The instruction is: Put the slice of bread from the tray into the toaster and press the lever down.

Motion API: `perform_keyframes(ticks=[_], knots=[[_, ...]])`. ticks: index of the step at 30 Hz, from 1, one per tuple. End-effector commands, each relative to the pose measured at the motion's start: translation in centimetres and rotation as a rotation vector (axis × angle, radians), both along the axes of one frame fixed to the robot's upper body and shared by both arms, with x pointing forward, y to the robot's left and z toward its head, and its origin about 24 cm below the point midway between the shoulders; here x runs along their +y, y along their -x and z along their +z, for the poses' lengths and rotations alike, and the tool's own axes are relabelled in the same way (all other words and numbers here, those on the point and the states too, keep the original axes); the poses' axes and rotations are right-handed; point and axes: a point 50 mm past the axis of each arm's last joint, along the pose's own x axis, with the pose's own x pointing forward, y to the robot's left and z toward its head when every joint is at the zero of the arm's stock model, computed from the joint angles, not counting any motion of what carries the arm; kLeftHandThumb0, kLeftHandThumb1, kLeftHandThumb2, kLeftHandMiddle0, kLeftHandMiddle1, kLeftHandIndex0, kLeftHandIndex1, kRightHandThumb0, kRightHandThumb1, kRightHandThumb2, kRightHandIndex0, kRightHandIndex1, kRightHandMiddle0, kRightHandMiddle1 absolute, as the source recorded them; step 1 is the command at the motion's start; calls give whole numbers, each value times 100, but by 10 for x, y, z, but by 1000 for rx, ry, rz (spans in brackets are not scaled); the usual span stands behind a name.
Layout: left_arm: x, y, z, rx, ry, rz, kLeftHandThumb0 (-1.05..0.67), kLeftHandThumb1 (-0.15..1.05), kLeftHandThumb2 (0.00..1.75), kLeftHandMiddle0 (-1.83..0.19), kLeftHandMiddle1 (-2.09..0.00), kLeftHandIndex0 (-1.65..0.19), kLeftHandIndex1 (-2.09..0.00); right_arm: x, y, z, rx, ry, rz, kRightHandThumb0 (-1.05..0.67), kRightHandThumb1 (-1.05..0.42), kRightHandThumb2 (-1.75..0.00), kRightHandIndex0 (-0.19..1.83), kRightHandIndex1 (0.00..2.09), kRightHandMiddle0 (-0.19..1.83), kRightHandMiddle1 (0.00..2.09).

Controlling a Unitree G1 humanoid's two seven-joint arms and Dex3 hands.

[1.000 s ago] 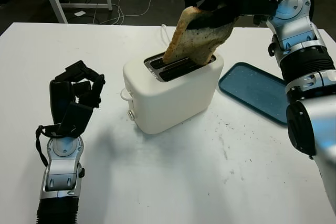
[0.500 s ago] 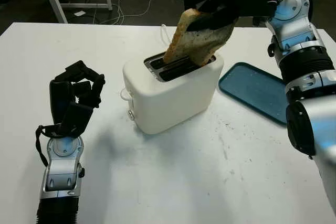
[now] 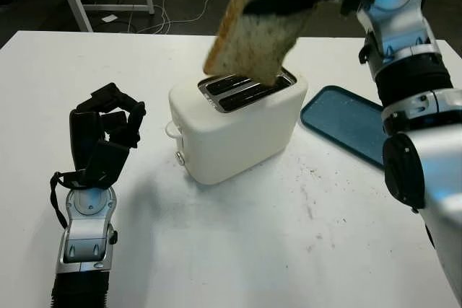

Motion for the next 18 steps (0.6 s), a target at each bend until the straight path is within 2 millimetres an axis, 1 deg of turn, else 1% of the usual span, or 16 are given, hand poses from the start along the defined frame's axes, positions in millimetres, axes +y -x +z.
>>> perform_keyframes(ticks=[1,4,9,13,16,18], knots=[[0,0,1,-14,-8,2,-82,81,55,-138,-154,-113,-159,4,1,13,-8,-51,7,-56,-92,-30,117,175,95,175],[0,1,0,-10,-16,8,-82,81,56,-139,-155,-113,-160,2,-1,12,4,-66,1,-54,-92,-30,118,175,96,175],[0,2,0,-5,0,9,-82,80,56,-138,-153,-112,-158,-2,-5,5,14,-46,-39,-60,-92,-29,117,175,95,175],[0,2,0,-4,-5,12,-82,80,56,-137,-153,-113,-157,-5,-8,-3,29,-13,-74,-48,-92,-33,114,175,91,175],[0,2,0,-7,-12,10,-81,80,57,-137,-154,-112,-158,-6,-10,-11,73,-6,-82,-48,-92,-32,114,175,91,175],[0,2,0,-4,-11,11,-81,80,57,-137,-154,-112,-158,-6,-11,-15,72,9,-83,-47,-92,-31,114,175,91,175]])
